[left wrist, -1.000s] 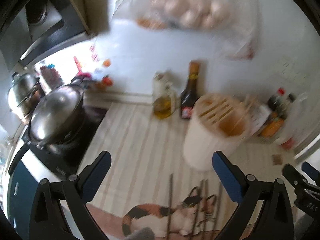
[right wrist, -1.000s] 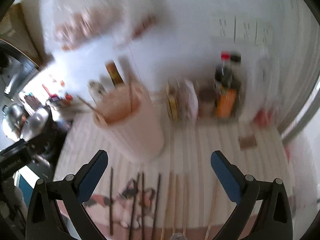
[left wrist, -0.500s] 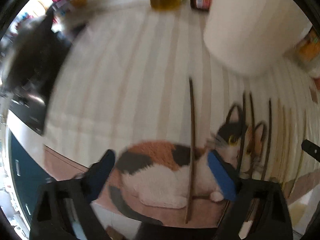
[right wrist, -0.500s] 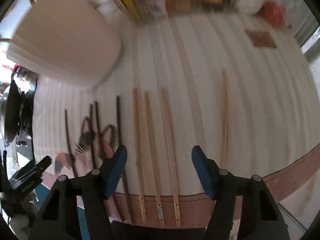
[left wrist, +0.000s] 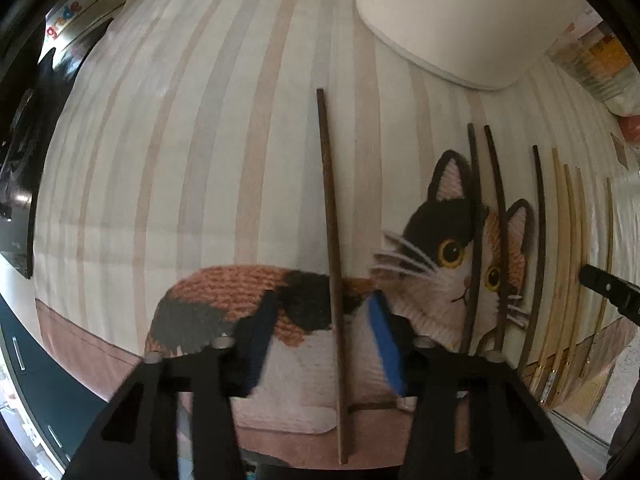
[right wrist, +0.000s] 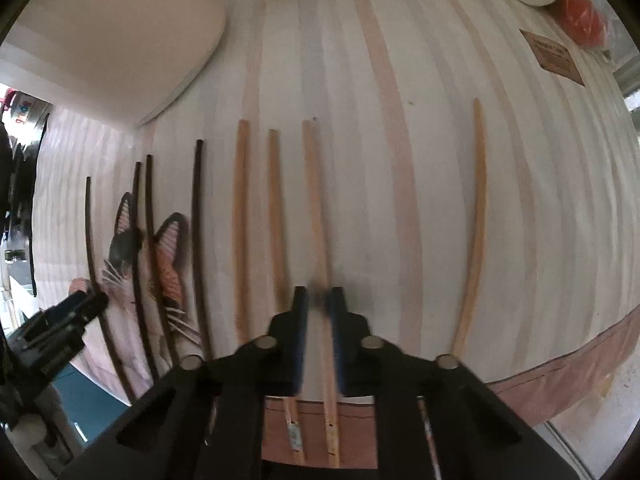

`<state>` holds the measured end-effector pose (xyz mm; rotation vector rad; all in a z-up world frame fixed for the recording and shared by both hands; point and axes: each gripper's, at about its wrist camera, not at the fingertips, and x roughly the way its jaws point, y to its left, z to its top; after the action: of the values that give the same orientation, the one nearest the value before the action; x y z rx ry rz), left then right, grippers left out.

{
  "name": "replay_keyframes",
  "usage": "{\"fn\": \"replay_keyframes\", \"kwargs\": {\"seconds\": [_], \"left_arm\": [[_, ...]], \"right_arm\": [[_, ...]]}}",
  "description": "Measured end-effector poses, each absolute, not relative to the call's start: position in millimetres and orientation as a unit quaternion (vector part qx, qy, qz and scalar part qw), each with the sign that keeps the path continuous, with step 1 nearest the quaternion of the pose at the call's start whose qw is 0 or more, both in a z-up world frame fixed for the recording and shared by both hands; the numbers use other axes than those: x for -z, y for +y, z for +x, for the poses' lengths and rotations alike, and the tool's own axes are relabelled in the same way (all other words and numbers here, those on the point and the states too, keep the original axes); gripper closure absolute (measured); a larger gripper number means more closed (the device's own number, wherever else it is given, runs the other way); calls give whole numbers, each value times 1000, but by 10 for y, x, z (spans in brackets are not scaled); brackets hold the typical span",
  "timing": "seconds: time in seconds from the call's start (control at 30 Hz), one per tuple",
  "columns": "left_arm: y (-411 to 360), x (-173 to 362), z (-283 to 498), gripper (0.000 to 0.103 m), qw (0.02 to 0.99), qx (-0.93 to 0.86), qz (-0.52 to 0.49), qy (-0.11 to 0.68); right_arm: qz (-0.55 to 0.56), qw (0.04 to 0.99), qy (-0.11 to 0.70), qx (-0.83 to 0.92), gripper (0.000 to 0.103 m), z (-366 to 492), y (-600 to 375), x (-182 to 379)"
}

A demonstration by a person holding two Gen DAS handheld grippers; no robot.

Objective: Organize utensils
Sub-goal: 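Grasp another wooden chopstick with the right tool while the left grasps a dark chopstick, then carry both held chopsticks up over the holder and lower them in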

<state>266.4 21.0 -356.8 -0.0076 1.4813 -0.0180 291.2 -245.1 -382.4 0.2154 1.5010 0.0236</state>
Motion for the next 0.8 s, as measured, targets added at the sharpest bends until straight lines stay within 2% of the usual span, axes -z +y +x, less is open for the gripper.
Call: {"fn": "replay_keyframes", "kwargs": {"seconds": [0.03,0.1,0.17,0.47,0.8], "left_arm": [[205,3563,2664,84,738,8,-4,674],[209,3549,2674,92,738,9,-9,675],[245,3524,2701,97,739,9,-12,673],[292,3492,2678,99,753,6,-17,658],[310,2940,2734,100,788,19,-20,614]], "right_arm": [[101,724,682,-11,94,2893,-2473,3830],[106,721,685,-10,94,2863,-2493,3834],[111,718,687,-12,94,2861,-2516,3840],[153,705,693,-15,97,3014,-2625,3879],[181,727,661,-28,97,2911,-2704,3699]]}}
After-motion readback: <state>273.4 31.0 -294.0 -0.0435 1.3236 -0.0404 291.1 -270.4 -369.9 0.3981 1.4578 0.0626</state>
